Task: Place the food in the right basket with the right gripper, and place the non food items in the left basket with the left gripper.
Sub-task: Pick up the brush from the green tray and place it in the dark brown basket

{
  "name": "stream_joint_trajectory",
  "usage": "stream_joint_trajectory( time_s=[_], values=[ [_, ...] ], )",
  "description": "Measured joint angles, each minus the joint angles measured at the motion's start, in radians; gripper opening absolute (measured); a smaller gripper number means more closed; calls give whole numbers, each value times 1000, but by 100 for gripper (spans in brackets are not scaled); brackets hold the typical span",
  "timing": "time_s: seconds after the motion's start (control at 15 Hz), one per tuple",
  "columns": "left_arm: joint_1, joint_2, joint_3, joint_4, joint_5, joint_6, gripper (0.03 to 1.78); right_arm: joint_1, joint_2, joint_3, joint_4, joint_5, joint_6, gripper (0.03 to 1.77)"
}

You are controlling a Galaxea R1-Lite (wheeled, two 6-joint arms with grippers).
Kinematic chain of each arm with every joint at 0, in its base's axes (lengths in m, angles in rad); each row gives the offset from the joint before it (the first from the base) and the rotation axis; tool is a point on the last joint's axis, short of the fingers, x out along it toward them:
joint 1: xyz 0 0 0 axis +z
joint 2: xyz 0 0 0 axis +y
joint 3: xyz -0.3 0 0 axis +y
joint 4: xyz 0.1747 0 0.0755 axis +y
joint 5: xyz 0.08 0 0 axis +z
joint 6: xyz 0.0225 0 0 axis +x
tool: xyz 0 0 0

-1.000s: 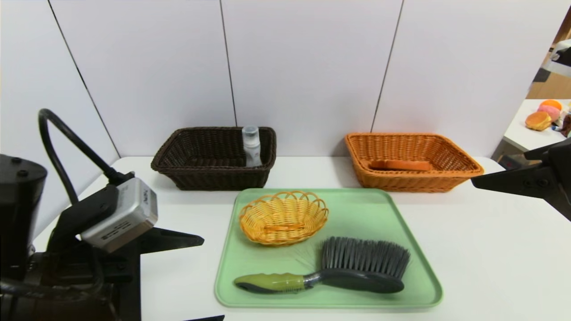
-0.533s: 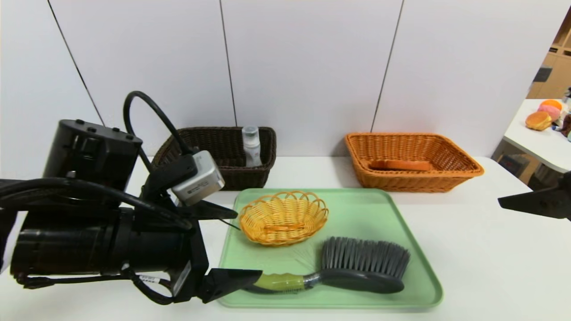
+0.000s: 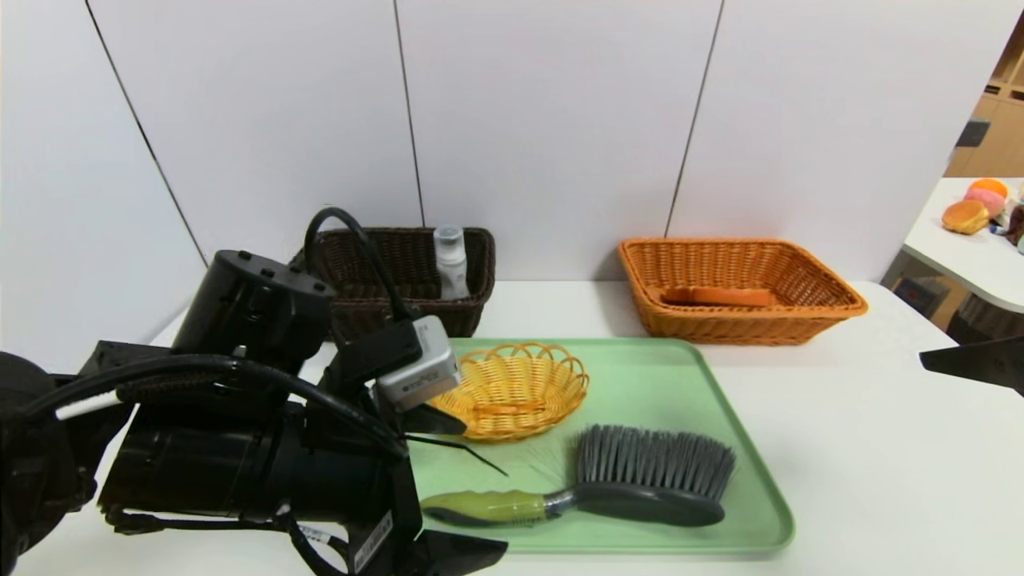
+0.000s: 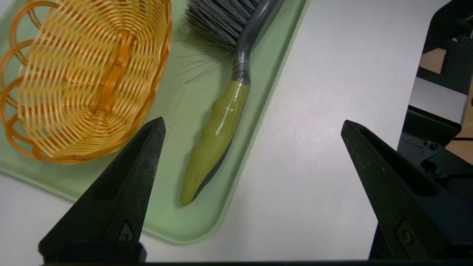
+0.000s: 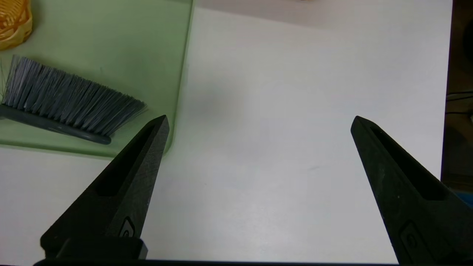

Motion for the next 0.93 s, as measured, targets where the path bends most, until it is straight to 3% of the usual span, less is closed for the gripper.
stream_joint_trajectory(
  time_s=[0.93],
  values=[
    [-21, 153, -37, 1, -62, -38, 169, 0, -1, -1, -33, 3, 0, 170]
  ],
)
